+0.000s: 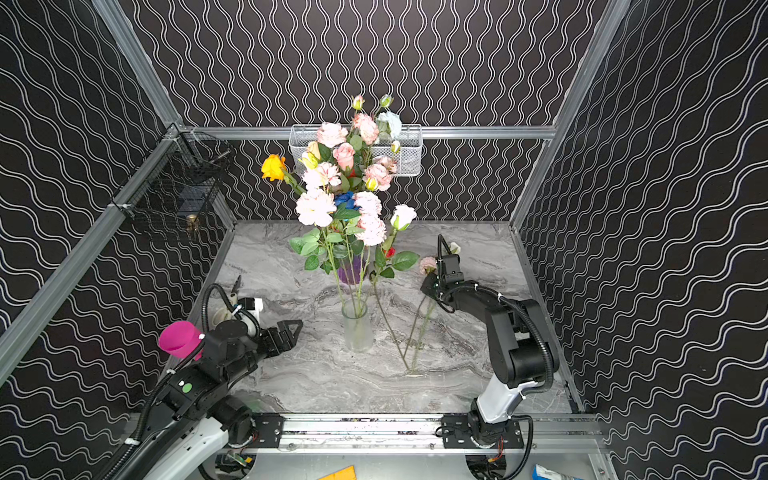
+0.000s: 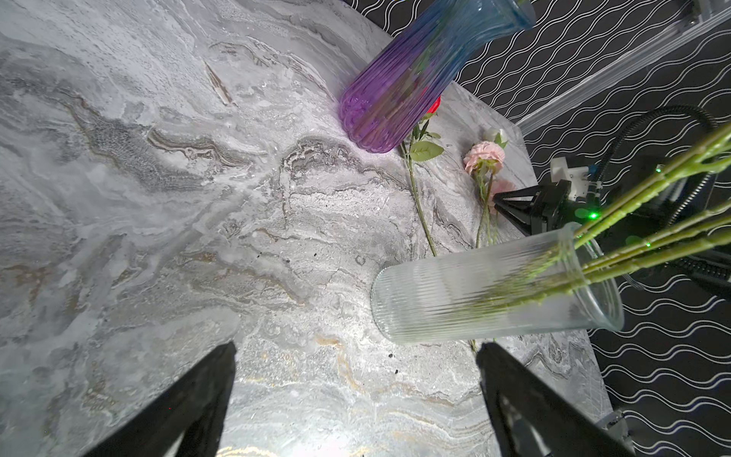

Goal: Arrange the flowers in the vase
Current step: 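Close the right gripper on a white rose stem and lift it high, then carry the white rose over and lower its stem into the clear cup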

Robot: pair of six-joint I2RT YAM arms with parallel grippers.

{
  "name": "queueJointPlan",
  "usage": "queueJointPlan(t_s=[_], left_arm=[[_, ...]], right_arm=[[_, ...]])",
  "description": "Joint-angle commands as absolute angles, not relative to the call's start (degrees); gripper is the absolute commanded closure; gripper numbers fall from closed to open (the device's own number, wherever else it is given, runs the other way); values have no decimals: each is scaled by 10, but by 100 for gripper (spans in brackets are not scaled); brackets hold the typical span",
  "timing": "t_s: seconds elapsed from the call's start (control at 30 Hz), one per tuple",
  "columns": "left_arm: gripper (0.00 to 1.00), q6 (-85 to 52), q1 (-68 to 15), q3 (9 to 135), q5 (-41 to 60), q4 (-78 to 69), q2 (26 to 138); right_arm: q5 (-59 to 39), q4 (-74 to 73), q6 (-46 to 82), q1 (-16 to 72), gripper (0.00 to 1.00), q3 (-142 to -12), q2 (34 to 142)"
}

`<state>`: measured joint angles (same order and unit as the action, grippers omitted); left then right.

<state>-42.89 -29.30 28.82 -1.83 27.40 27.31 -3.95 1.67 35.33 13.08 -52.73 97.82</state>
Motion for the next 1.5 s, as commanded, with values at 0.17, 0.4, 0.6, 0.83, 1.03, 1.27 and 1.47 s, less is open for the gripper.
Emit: queueJointPlan(t_s=[0.17, 0.4, 0.6, 0.83, 1.03, 1.27, 1.47], left_arm=[[1, -414, -292, 287, -3, 201, 314], [1, -413, -292, 287, -7, 203, 313], [2, -412, -292, 294, -11, 214, 306], [1, -408, -292, 323, 1, 222, 322], [1, -445, -292, 317, 22, 190, 311], [1, -573, -292, 209, 33, 54, 228], [1, -629, -293, 159, 29, 19, 198]], right_arm=[[-60, -33, 374, 129, 75, -503, 1008], [-60, -51, 386, 120, 78, -512, 1027], [-101, -94, 399, 114, 100, -494, 987], [-149, -127, 410, 116, 100, -448, 834], [-131, -234, 398, 117, 100, -336, 630], [-127, -358, 346, 169, 100, -249, 402], [-97, -405, 279, 285, 100, -281, 367]])
